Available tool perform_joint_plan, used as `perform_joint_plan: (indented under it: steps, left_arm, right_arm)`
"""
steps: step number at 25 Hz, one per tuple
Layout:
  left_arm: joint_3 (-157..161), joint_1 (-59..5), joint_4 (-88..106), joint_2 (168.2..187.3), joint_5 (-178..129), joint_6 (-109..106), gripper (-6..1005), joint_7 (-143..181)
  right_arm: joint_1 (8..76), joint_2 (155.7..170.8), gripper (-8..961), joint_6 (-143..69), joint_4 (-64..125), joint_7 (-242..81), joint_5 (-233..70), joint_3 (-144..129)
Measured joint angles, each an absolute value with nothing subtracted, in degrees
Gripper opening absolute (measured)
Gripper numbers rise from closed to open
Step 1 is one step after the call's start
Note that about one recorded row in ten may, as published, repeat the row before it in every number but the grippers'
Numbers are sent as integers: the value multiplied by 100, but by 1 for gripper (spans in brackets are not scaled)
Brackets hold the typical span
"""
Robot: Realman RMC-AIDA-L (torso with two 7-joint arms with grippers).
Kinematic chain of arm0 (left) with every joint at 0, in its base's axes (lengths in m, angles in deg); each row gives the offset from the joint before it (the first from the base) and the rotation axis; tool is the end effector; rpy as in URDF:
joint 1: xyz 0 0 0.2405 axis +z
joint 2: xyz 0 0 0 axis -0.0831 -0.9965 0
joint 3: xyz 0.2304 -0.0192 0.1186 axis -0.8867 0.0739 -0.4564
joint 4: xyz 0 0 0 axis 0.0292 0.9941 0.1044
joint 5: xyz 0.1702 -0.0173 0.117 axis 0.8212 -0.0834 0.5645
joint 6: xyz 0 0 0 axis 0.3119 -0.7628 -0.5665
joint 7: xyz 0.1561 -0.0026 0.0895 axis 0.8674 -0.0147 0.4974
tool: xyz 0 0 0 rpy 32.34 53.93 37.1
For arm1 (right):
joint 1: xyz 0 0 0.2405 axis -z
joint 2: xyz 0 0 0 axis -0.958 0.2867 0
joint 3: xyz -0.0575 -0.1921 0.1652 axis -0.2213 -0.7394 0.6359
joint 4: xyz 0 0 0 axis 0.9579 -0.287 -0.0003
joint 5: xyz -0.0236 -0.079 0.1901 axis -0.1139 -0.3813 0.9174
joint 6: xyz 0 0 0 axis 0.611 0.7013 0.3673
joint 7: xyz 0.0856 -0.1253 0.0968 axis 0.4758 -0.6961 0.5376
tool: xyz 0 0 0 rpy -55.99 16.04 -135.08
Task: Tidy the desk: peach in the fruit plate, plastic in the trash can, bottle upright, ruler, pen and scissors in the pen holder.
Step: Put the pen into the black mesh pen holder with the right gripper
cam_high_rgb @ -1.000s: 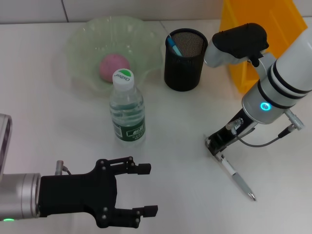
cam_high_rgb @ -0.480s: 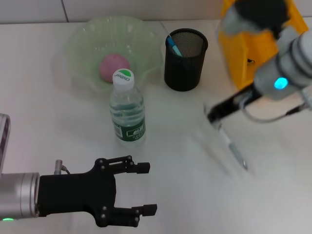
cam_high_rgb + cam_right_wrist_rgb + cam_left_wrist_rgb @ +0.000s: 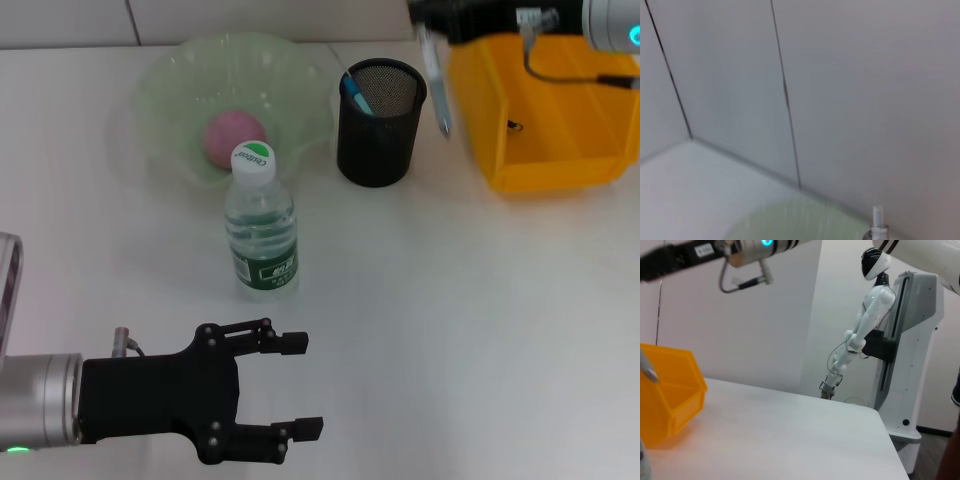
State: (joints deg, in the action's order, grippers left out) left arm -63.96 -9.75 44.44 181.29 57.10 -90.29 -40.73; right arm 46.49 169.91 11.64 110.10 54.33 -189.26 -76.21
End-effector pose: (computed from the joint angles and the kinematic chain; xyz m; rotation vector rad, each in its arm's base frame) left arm -0.2519 0.2287 -0.0747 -2.9581 -0.2968 -0.9067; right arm 0.1256 0.4176 0.0087 -2.3671 0.7142 0.4677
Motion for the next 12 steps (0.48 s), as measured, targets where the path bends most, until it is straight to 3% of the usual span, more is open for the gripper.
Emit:
perform_joint_plan:
  steps: [6,12]
  left_arm:
    - [-6391,-981,4444,18133,5711,-9027,811,-4065]
    - [-6368,-982,4443,18132,5709,-9050,811,-4041]
  right_arm:
    - [4531,16993,123,-198,9545,2670,-16376,-7649]
    - [4116,16976,122,-257,7754,-600,-13255,-7581]
